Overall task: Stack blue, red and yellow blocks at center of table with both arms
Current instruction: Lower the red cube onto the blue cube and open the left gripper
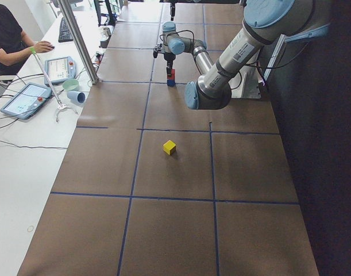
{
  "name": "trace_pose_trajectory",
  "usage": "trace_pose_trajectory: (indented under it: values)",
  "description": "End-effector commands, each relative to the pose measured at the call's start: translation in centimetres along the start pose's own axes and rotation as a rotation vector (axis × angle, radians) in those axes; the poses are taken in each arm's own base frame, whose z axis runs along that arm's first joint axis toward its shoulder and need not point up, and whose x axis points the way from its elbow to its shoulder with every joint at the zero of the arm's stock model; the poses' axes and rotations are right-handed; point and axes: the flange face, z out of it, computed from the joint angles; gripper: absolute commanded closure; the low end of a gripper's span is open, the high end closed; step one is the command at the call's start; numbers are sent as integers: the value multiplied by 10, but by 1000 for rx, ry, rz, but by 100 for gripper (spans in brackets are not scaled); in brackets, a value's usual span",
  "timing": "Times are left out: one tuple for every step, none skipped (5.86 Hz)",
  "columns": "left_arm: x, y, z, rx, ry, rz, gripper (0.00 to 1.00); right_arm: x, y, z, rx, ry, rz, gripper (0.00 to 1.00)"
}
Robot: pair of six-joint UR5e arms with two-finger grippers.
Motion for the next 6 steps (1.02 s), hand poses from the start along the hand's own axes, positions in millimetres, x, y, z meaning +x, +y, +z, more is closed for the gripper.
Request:
trace_pose_trajectory:
  values:
    - [3, 2, 2, 14, 0, 8, 96, 0, 0, 0, 0, 0, 0, 0]
    - [4, 4, 5, 12, -2, 10, 94, 0, 0, 0, 0, 0, -1, 0]
    - [4, 5, 7, 9, -4, 11, 72, 1, 0, 1, -2, 2, 0, 0]
    - [4, 6, 10, 4, -7, 9, 34, 1, 0, 1, -2, 2, 2, 0]
    - [4, 6, 10, 6, -8, 8, 0, 0, -1, 1, -2, 0, 1, 0]
    - [6, 6, 7, 8, -3, 11, 0, -1, 0, -1, 1, -3, 0, 0]
